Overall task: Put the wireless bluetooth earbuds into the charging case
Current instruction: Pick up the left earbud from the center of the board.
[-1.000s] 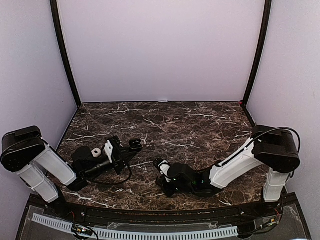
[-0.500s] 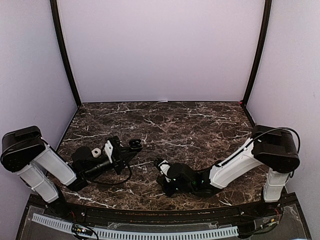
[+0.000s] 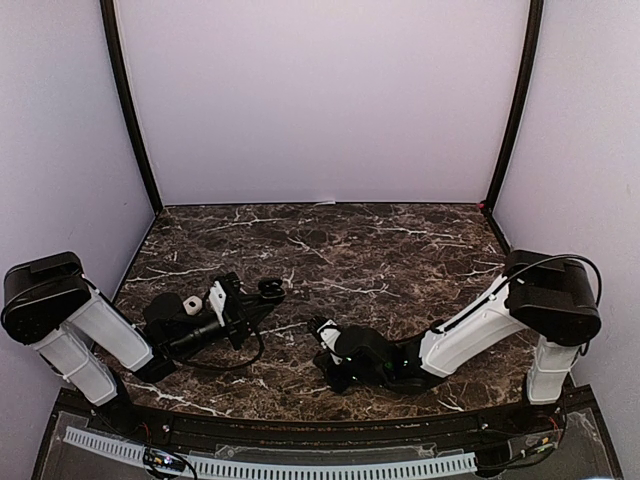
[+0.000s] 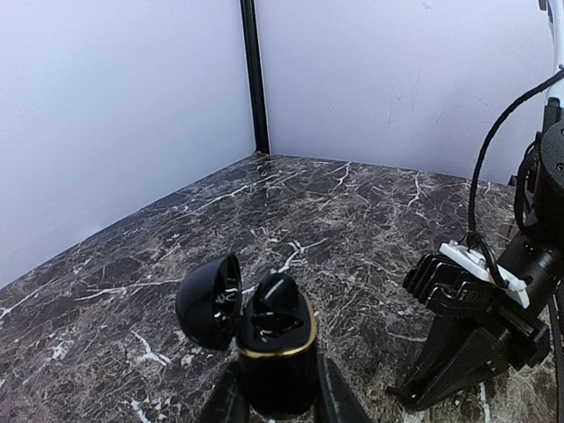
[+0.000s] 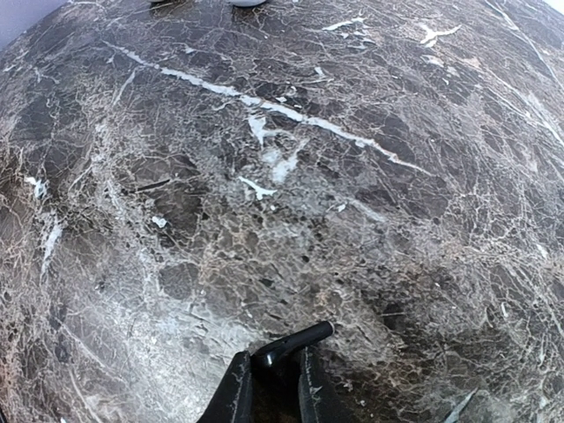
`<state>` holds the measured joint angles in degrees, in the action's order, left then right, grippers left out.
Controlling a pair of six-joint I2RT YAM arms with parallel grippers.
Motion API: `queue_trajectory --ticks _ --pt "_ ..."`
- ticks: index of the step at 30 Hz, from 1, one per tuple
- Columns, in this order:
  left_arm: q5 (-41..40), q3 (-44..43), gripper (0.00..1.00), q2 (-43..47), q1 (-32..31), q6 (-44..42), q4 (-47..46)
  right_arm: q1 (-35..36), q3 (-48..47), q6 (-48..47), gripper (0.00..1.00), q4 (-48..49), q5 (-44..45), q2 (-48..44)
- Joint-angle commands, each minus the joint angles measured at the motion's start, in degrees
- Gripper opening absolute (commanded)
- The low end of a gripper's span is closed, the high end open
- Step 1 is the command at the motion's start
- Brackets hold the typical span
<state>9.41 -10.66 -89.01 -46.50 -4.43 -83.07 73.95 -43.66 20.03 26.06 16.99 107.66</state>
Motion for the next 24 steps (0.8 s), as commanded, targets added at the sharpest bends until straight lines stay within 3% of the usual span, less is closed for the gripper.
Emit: queue_trajectory --ticks 1,24 --pt "0.65 0.64 0.0 1.21 0.23 -0.76 -2.19 0.65 1.47 -0.34 0.14 -6.03 -1.13 0.13" --pt "1.13 0.55 0.0 1.09 0.27 -0.67 -2.12 0.65 3.42 -0.41 0.11 -5.67 -0.82 -5.73"
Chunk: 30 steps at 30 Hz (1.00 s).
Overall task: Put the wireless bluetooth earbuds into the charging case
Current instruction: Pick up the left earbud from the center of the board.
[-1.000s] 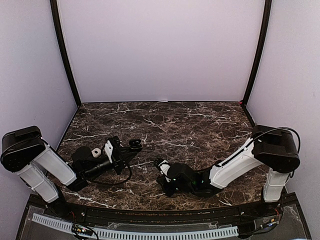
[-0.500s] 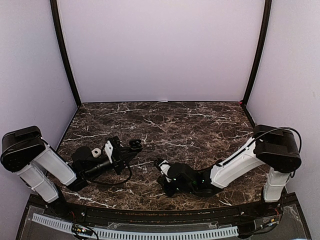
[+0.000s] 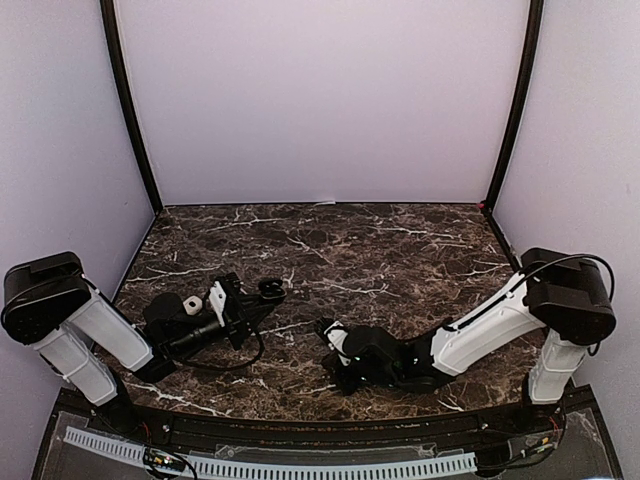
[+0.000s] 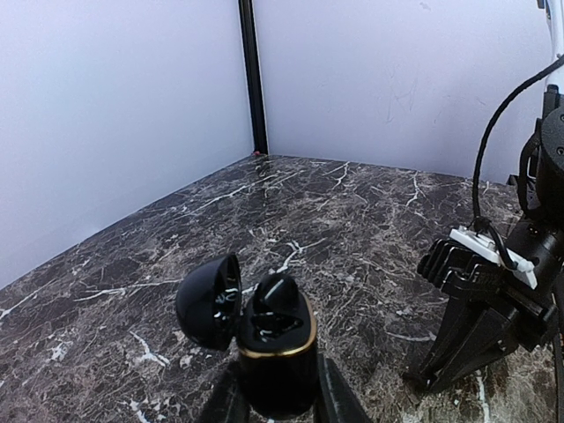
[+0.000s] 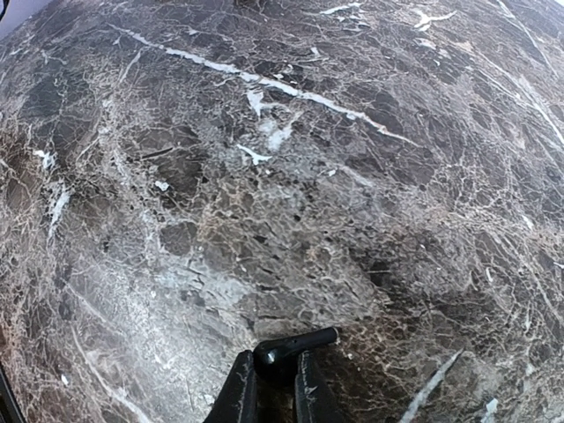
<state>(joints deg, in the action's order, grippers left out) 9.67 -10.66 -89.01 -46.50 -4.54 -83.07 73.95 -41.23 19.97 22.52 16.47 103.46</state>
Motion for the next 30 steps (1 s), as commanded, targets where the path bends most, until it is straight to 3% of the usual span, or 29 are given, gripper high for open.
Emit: queue_trajectory --ticks 1,18,30 --pt "0.9 0.55 0.0 1.06 0.27 -0.56 -2.1 0.65 0.94 -0.36 0.11 -2.19 -0.24 -1.63" --pt "4.5 0.48 0.0 0.41 0.27 -3.66 -2.19 -0.32 0.64 -0.24 0.1 -11.03 -7.96 -13.89" --pt "6.71 -0.34 0.0 -0.54 0.27 -3.79 -1.1 -4.79 3.03 1.83 0.1 -8.67 -14.06 -15.98"
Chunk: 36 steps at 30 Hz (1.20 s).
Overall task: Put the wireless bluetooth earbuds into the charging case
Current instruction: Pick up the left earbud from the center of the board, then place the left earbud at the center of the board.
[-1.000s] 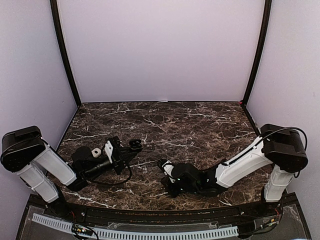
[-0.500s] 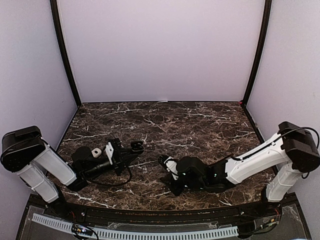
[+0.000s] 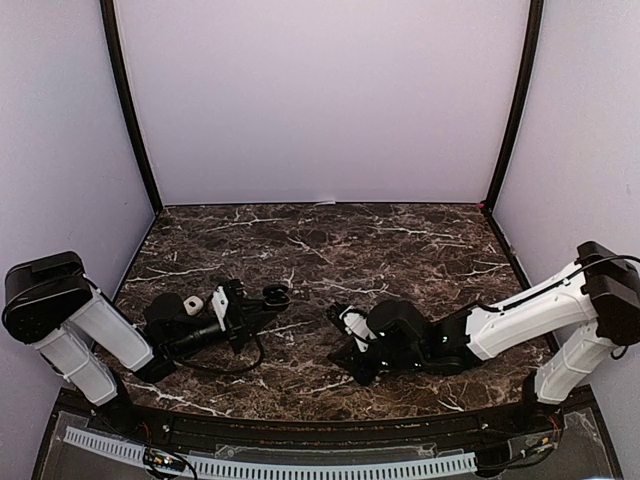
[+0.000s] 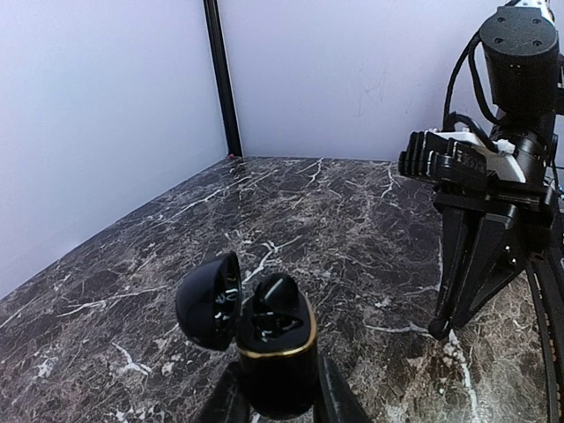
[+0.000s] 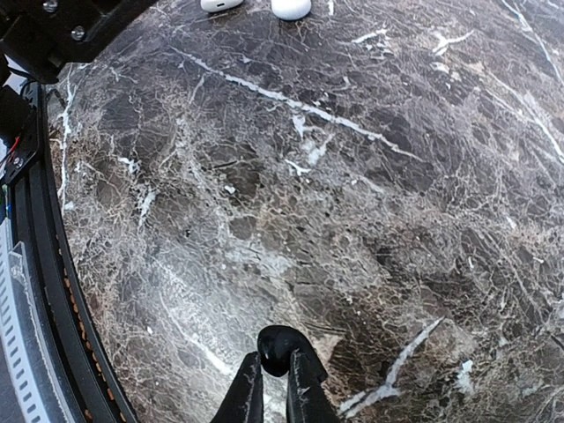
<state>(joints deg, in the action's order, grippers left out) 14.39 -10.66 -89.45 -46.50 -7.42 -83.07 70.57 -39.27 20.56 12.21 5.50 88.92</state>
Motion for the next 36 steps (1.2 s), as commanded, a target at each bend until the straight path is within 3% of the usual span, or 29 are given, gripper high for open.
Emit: queue_trajectory --ticks 1,8,16,24,36 --pt "2.77 -0.6 0.0 -0.15 0.27 -1.17 -0.43 -1.68 1.31 1.36 0.09 2.0 -3.32 -1.61" --pt "9.89 -1.7 0.0 -1.45 0.26 -4.58 1.51 -2.71 3.36 1.77 0.09 4.18 -5.44 -4.13" --pt "9.54 -1.99 0.0 -1.97 0.27 -4.09 1.81 -3.15 1.13 1.08 0.09 -2.69 -4.5 -0.23" --pt "9.44 -2.04 0.0 -1.94 0.27 -3.7 1.76 -3.15 0.17 -7.02 0.08 -10.16 -0.64 -0.24" --pt "9.53 -2.18 0.0 -1.99 0.27 -3.37 1.86 -3.15 0.65 -6.76 0.12 -11.89 -1.83 0.88"
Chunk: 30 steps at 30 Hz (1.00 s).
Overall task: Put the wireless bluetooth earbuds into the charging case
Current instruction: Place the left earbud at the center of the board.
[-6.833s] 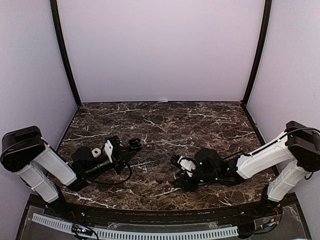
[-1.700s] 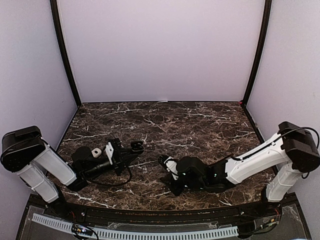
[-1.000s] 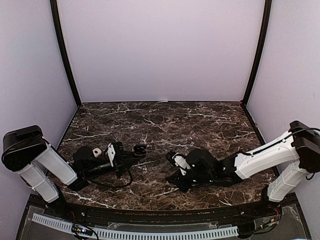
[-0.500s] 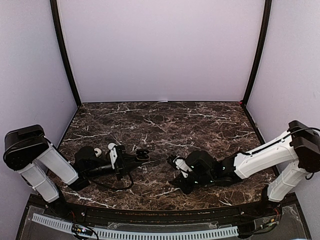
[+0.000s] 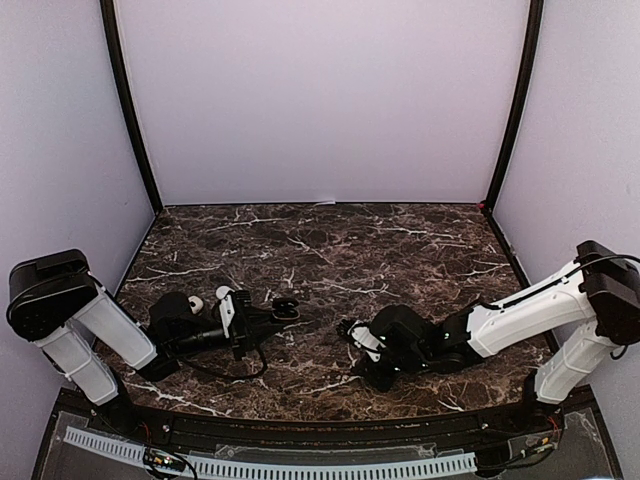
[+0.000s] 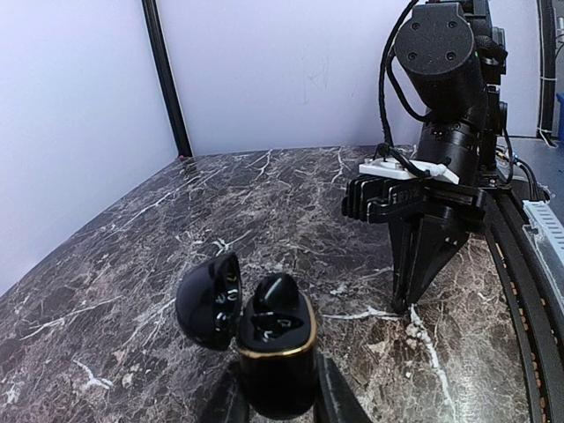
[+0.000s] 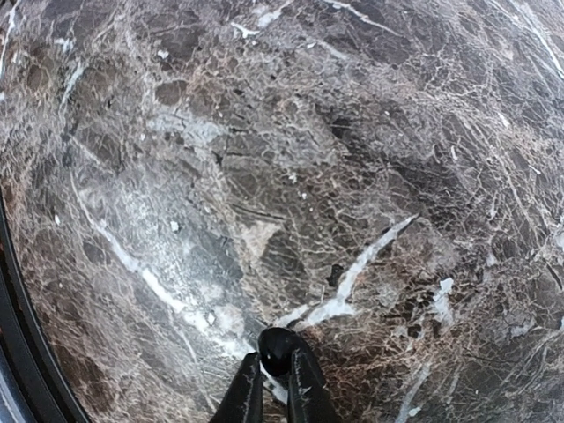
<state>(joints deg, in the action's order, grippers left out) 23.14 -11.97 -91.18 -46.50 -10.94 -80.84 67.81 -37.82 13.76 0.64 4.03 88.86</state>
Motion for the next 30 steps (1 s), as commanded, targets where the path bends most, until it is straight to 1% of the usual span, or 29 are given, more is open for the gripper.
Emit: queue_trajectory --ticks 1,2,5,12,16,21,30 --pt "0.77 -0.87 0.0 -0.27 0.27 0.12 -0.37 -0.4 -0.69 0.27 0.14 -0.54 -0.34 1.03" --pt "0.73 -0.89 0.0 -0.25 0.27 0.13 -0.3 -0.4 -0.67 0.44 0.17 -0.6 -0.34 1.05" --pt "0.6 -0.82 0.0 -0.13 0.27 0.28 -0.22 -0.42 -0.45 1.03 0.19 -0.8 -0.55 1.05" --pt "0.66 -0.87 0.0 -0.17 0.27 0.4 -0.2 -0.4 0.61 2.21 0.22 -0.65 -0.56 0.92" --pt "0.68 -0.87 0.0 -0.15 0.27 0.44 -0.18 -0.67 0.94 2.48 0.3 -0.54 -0.25 1.18" --pt "0.53 -0.87 0.0 -0.2 0.27 0.35 -0.2 -1.68 1.73 2.93 0.35 0.28 -0.92 1.23" --pt "0.59 -0.95 0.0 -0.49 0.27 0.39 -0.2 -2.33 0.95 2.12 0.36 1.8 -2.67 2.36"
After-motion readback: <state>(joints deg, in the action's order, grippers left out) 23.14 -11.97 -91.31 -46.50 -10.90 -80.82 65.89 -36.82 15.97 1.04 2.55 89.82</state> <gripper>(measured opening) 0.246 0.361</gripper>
